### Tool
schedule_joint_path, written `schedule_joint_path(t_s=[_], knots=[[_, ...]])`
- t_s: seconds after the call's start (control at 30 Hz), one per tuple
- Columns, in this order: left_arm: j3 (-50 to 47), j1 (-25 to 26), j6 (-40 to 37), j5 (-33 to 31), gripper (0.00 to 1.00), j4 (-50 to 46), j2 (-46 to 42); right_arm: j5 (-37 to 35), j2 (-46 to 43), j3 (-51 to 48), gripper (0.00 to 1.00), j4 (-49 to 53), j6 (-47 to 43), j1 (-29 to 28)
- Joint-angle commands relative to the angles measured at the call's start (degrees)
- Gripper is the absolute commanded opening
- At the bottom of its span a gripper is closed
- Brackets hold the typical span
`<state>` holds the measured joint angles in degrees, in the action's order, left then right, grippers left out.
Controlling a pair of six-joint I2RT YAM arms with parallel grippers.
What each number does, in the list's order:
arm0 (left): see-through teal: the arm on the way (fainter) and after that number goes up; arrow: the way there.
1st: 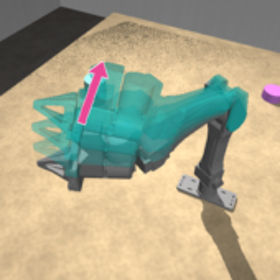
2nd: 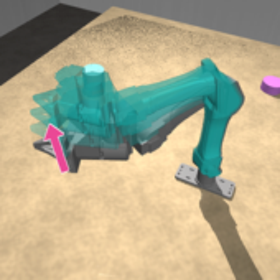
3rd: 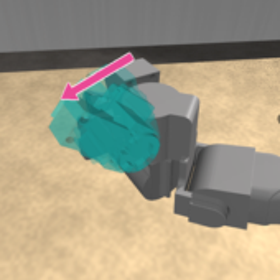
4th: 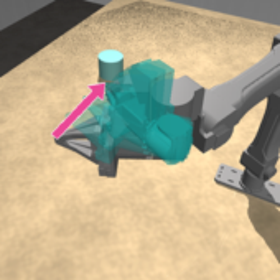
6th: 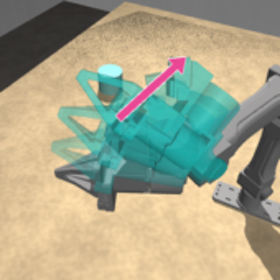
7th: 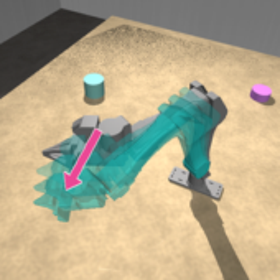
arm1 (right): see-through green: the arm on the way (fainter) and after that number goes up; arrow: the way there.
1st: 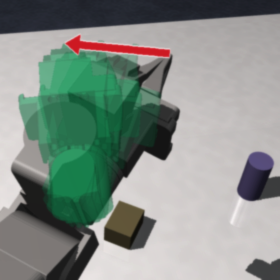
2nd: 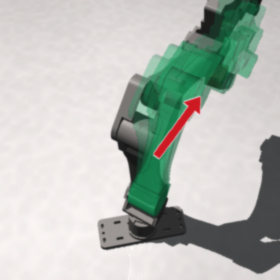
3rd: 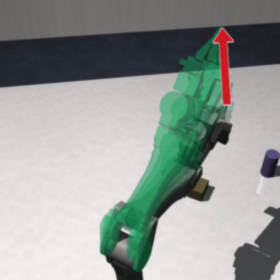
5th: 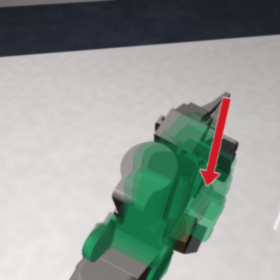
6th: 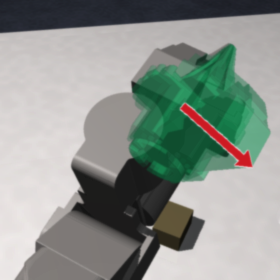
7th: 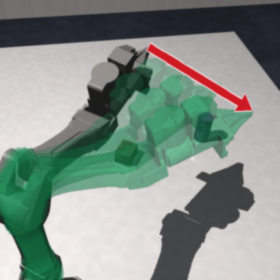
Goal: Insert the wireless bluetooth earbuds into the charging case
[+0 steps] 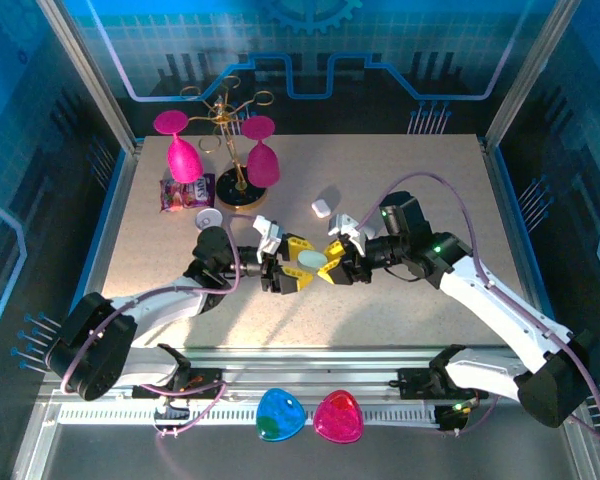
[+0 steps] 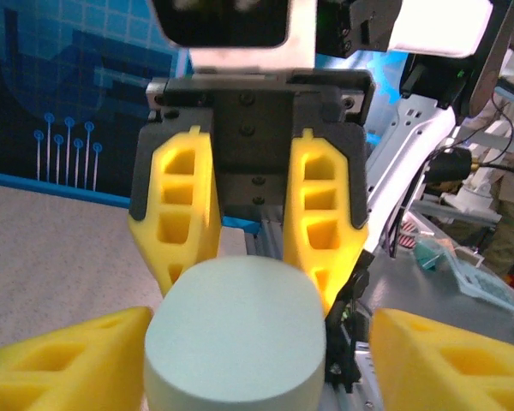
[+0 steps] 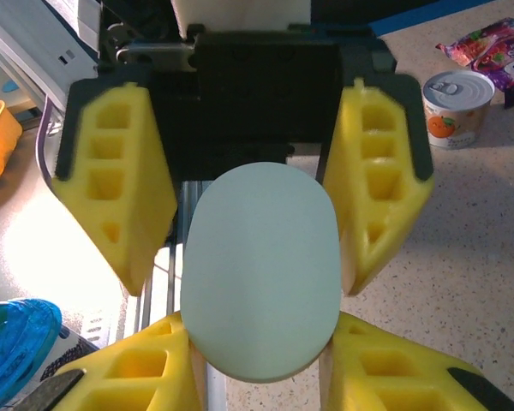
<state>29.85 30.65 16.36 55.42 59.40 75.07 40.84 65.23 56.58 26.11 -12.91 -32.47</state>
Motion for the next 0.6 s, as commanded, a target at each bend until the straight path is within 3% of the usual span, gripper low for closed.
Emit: schedule_joint_path(t_s=[0.0,0.1,0.23,0.43,0.57], knots=[[1.14,0.14,-0.71,0.79,0.75,2.12,-0.5,-0.08,-1.31,-1.57,0.33,-1.81,1.04,1.99],[0.15,-0.41,-1.43,-1.43,0.88,2.34,-1.38,-0.53,-1.43,-2.58,0.33,-2.41,1.28,2.88],[-2.81,-2.0,-4.01,-10.4,0.98,1.01,-4.81,-3.39,-0.48,-4.13,0.33,-3.31,1.77,3.69],[-5.06,-2.54,-10.93,-20.12,0.99,-8.35,-11.0,-4.7,2.63,-7.95,0.33,-7.72,3.05,4.87],[-6.05,-2.62,-12.85,-22.3,0.99,-12.27,-13.8,-5.95,6.23,-10.02,0.33,-11.77,4.06,5.83]])
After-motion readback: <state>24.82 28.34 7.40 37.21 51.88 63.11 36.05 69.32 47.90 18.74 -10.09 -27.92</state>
